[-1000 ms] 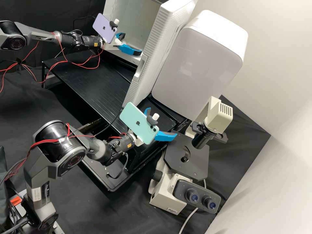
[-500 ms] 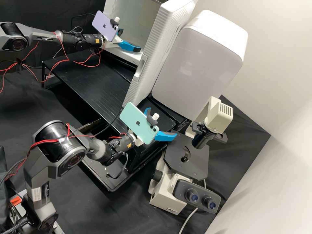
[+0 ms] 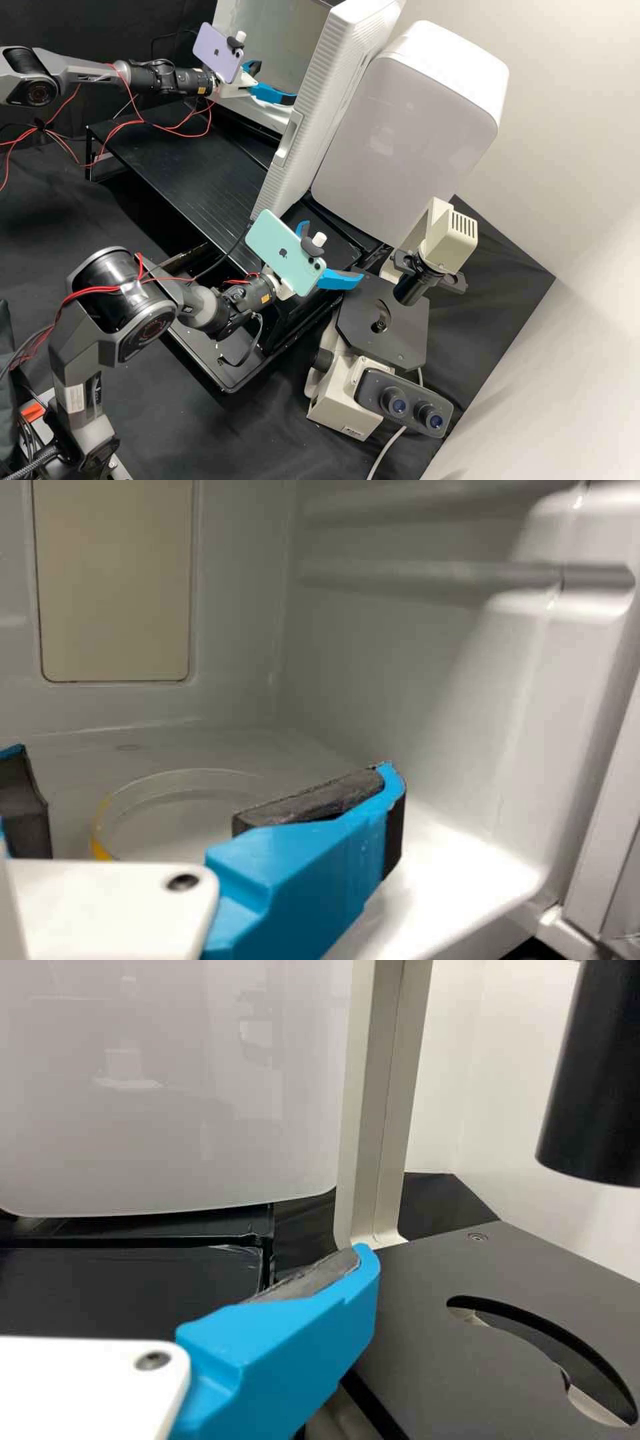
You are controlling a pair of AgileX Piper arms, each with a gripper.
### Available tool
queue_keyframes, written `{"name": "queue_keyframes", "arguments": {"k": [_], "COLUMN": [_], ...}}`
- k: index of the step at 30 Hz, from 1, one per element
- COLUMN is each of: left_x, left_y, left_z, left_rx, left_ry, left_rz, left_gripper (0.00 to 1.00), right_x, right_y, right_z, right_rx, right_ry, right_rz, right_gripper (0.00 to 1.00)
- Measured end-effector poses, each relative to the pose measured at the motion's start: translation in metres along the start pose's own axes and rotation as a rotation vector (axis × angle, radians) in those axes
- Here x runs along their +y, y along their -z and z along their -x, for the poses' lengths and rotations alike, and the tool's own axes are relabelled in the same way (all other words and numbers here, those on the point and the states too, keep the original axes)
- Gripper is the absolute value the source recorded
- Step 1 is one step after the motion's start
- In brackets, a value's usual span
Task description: Take the petri dish out of the incubator
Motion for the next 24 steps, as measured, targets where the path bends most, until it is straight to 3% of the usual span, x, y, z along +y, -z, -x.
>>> {"name": "queue_keyframes", "arguments": {"k": [2, 11, 17, 24], "left_x": [-0.0002, -0.0011, -0.005, -0.0038], "left_y": [-0.0005, 0.0047, 0.0073, 0.0019], "left_z": [0.0, 0.0001, 0.0028, 0.0022], "left_rx": [-0.003, 0.067, 0.116, 0.126], "left_ry": [0.009, 0.027, 0.074, 0.075], "left_rz": [0.011, -0.053, -0.1, -0.12], "left_gripper": [1.0, 1.0, 1.0, 1.0], "right_x": [0.0, 0.0, 0.0, 0.0], "right_y": [0.0, 0.0, 0.0, 0.0], "right_z": [0.0, 0.0, 0.0, 0.0], "right_rx": [0.0, 0.0, 0.0, 0.0], "right_ry": [0.0, 0.0, 0.0, 0.0], "right_rz": [0.0, 0.0, 0.0, 0.0], "right_gripper": [1.0, 1.0, 1.0, 1.0]}}
